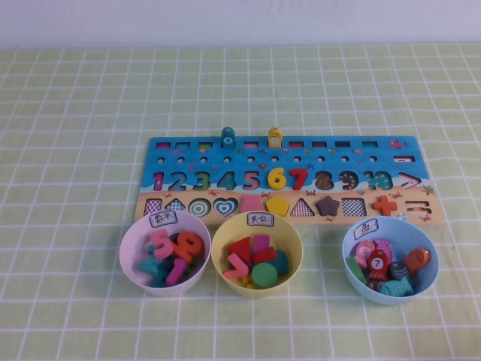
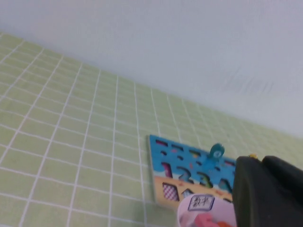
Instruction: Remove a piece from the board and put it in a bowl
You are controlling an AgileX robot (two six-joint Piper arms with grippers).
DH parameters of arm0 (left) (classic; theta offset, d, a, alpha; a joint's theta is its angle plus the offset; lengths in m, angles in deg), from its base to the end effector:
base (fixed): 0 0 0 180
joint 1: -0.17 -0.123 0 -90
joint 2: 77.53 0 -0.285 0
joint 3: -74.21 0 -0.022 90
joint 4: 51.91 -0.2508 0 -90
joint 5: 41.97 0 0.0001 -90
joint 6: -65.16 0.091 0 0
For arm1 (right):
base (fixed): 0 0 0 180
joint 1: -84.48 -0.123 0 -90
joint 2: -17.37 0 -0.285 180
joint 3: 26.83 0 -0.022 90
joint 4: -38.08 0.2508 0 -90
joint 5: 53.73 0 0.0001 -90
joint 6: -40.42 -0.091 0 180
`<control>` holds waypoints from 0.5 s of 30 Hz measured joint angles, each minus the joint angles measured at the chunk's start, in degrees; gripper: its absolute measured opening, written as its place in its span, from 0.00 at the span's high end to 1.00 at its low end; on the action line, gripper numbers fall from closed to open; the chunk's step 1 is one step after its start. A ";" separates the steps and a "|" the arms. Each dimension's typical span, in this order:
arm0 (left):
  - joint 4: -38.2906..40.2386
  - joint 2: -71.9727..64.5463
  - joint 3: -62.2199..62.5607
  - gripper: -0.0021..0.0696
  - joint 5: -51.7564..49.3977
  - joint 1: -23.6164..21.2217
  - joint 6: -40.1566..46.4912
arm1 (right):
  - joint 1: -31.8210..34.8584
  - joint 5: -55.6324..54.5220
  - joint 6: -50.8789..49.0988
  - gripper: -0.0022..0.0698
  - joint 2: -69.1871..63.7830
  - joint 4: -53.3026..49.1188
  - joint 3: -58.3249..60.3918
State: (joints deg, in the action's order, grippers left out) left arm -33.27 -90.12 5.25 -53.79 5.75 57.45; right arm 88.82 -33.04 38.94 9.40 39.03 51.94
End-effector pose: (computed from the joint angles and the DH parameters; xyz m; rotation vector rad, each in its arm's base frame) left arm 0.0565 -0.0115 0.2393 -0.2399 1.6224 -0.4765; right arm 0.0536 -0.0035 0.1714 0.1057 1.8720 -0.0182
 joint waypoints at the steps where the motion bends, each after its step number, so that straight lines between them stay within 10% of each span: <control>1: -1.75 -2.29 3.14 0.98 -3.31 0.08 0.81 | 0.00 0.00 0.00 0.99 0.00 0.00 0.00; 15: -9.75 -45.50 42.72 0.98 -31.81 0.08 22.46 | 0.00 0.00 0.00 0.99 0.00 0.00 0.00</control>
State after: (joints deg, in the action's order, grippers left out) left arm -43.01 -135.62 47.97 -85.60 5.84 79.90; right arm 88.82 -33.04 38.94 9.40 39.03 51.94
